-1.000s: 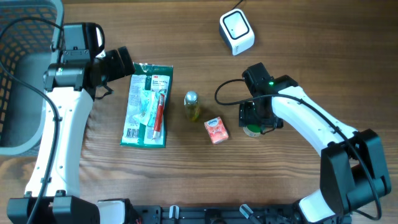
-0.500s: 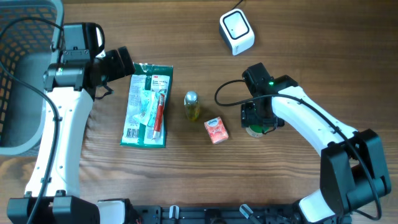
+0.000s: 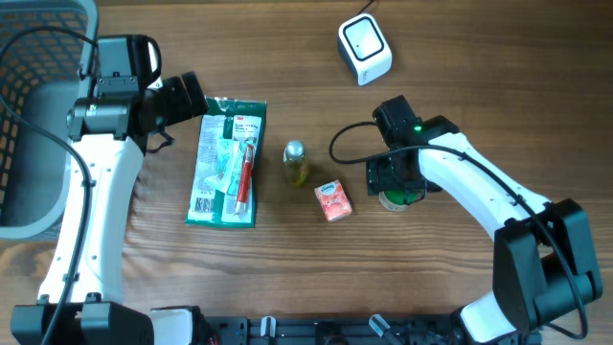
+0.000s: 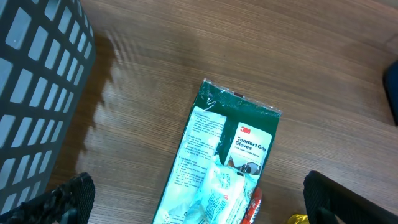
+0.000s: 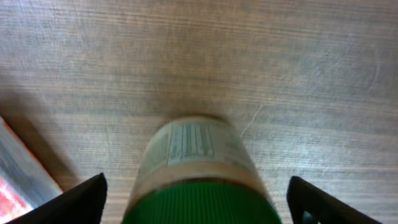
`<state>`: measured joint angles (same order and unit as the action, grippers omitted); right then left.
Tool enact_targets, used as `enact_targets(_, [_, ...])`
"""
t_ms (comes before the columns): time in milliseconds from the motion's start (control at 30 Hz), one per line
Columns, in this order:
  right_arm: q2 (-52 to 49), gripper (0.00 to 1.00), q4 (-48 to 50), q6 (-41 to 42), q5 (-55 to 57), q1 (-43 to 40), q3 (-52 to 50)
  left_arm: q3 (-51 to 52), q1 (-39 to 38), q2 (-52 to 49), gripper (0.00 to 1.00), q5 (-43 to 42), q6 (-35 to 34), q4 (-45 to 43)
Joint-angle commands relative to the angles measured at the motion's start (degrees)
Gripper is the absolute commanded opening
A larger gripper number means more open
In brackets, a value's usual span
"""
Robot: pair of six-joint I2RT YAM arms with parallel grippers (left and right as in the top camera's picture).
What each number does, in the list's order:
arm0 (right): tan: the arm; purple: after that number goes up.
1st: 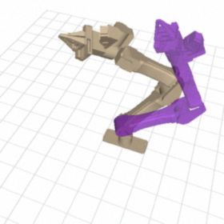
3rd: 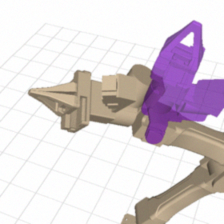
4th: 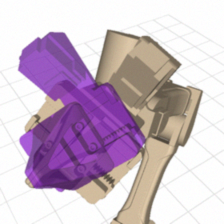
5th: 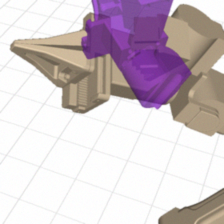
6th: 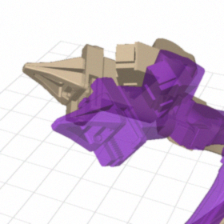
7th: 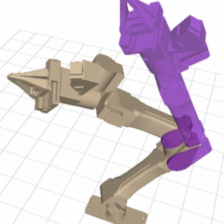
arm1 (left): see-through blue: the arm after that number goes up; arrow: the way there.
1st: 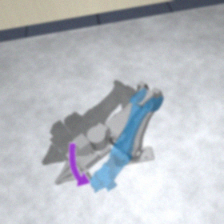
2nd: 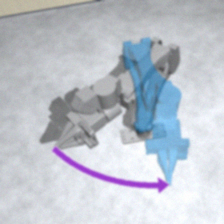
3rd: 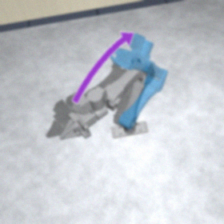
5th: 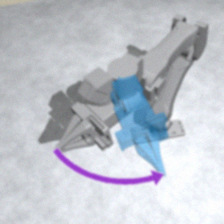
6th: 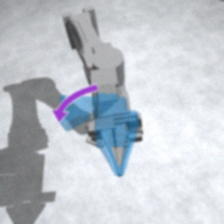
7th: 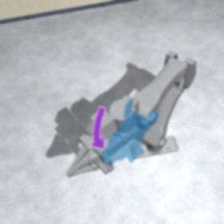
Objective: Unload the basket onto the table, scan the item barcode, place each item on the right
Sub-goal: 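Lift the green-lidded jar with the right gripper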
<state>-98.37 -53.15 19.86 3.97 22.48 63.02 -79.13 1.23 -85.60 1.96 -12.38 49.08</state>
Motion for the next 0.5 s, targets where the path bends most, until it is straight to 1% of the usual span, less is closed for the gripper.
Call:
enact_targets(0, [-0.7, 0.95, -2.3, 2.4, -1.4, 0.2, -0.7, -0.8, 0.2, 0.4, 1.0, -0.4, -0.5, -0.2])
enact_targets(100, [-0.7, 0.93, -3.5, 4.3, -1.4, 0.2, -0.7, -0.8, 0.2, 0.4, 1.0, -0.4, -0.5, -0.2])
enact_targets(133, [-0.7, 0.9, -3.3, 4.3, -1.4, 0.2, -0.7, -0.8, 0.2, 0.4, 1.0, -0.4, -0.5, -0.2])
enact_targets(233, [-0.7, 0.74, -3.0, 4.3, -1.4, 0.2, -0.7, -0.8, 0.2, 0.4, 1.0, -0.4, -0.5, -0.2])
enact_targets(267, [-0.7, 0.72, -3.0, 4.3, -1.4, 0.2, -0.7, -0.8, 0.2, 0.4, 1.0, -0.4, -0.5, -0.2])
enact_targets(367, [-0.7, 0.66, -2.8, 4.1, -0.9, 0.2, -0.7, -0.8, 0.2, 0.4, 1.0, -0.4, -0.5, -0.2])
enact_targets(467, [-0.7, 0.66, -1.7, 4.1, 1.0, 0.2, -0.7, -0.8, 0.2, 0.4, 1.0, -0.4, -0.5, -0.2])
